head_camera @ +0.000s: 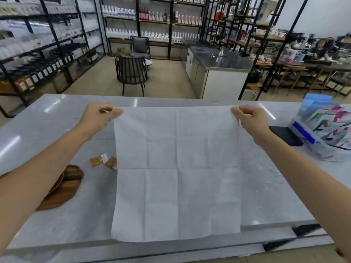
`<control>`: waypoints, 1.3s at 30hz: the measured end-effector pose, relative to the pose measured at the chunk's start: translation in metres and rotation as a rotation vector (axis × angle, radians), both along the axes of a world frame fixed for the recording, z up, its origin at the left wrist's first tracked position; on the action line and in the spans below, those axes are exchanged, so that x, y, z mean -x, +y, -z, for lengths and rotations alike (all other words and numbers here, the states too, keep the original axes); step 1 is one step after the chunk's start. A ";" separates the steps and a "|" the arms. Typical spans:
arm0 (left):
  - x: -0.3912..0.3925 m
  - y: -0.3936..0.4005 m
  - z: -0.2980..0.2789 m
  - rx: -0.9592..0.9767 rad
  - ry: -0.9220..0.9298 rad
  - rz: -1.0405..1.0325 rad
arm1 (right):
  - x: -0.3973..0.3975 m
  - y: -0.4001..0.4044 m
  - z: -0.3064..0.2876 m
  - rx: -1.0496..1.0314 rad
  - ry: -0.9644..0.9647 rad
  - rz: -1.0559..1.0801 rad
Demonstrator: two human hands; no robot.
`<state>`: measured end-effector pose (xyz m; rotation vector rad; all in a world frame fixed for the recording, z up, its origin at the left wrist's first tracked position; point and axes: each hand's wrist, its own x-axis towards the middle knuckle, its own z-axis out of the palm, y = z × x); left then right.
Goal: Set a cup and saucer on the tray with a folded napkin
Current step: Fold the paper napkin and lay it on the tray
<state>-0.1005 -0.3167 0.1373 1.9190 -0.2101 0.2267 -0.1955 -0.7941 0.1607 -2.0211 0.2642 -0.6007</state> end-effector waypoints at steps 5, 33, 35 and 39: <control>-0.028 0.002 0.034 -0.070 0.032 0.093 | -0.025 -0.013 0.038 -0.003 0.138 -0.066; 0.169 0.038 0.168 -0.461 0.014 0.288 | 0.148 -0.009 0.182 0.382 0.301 -0.256; 0.179 0.038 0.184 -0.471 0.028 0.292 | 0.157 -0.007 0.197 0.362 0.320 -0.254; 0.197 0.035 0.205 -0.478 0.017 0.309 | 0.173 -0.008 0.223 0.386 0.329 -0.261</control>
